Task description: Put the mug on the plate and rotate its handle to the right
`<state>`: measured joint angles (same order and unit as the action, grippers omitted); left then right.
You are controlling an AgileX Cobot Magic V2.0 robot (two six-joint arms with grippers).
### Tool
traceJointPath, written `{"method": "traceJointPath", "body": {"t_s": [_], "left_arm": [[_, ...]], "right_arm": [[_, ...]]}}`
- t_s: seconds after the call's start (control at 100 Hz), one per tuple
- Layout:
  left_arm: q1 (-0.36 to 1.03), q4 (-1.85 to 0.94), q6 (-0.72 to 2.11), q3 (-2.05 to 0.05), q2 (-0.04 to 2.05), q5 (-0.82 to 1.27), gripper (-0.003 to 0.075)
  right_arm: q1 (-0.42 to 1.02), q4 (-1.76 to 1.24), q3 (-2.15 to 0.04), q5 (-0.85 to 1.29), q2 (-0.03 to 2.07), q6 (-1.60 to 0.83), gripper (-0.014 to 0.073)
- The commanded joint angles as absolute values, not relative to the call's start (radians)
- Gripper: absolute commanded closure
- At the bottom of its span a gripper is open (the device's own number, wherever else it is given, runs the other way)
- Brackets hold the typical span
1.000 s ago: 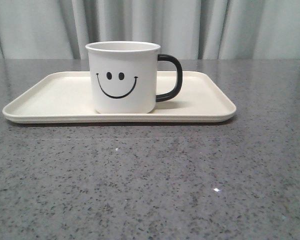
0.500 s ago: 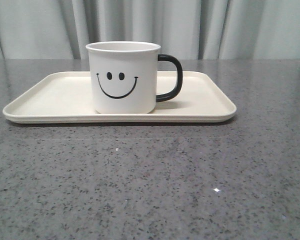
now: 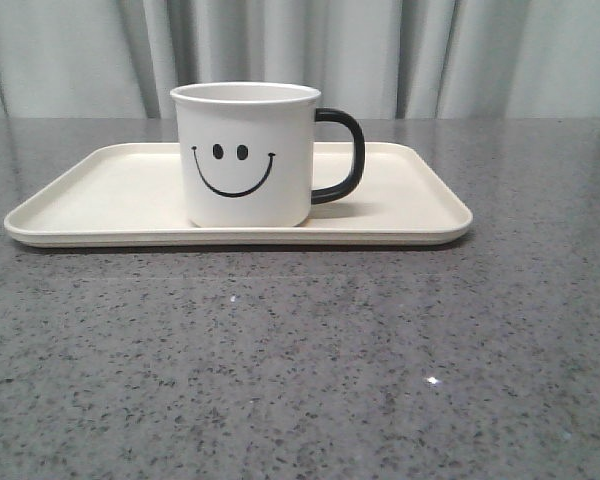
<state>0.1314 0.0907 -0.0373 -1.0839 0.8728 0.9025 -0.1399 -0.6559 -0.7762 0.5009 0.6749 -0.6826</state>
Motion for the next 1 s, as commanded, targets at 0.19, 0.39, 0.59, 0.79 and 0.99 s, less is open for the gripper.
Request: {"method": "traceJointPath", "body": {"t_s": [0.19,0.39,0.59,0.79,0.99], "left_arm": [[0.13,0.084,-0.049,-1.109,0.9,0.837,0.074],[0.13,0.106,-0.045,-1.109,0.933,0.835,0.074],[0.136,0.122,-0.047,-1.046,0.864,0.734,0.074],[0.136,0.094,-0.049,-0.724,0.609,0.217,0.074],[0.115,0.092,-0.049,-0.386,0.31,-0.164,0.074]], "right_arm": [[-0.136,-0.669,-0.802,0.443,0.673,-0.692,0.0705],[-0.136,-0.669,-0.802,0.443,0.673,-0.692,0.0705],[-0.136,-0.669,-0.802,0.443,0.673,-0.692,0.0705],[-0.136,-0.669,-0.802,0.443,0.673,-0.692,0.0705],[-0.136,-0.669,-0.802,0.443,0.673,-0.692,0.0705]]}}
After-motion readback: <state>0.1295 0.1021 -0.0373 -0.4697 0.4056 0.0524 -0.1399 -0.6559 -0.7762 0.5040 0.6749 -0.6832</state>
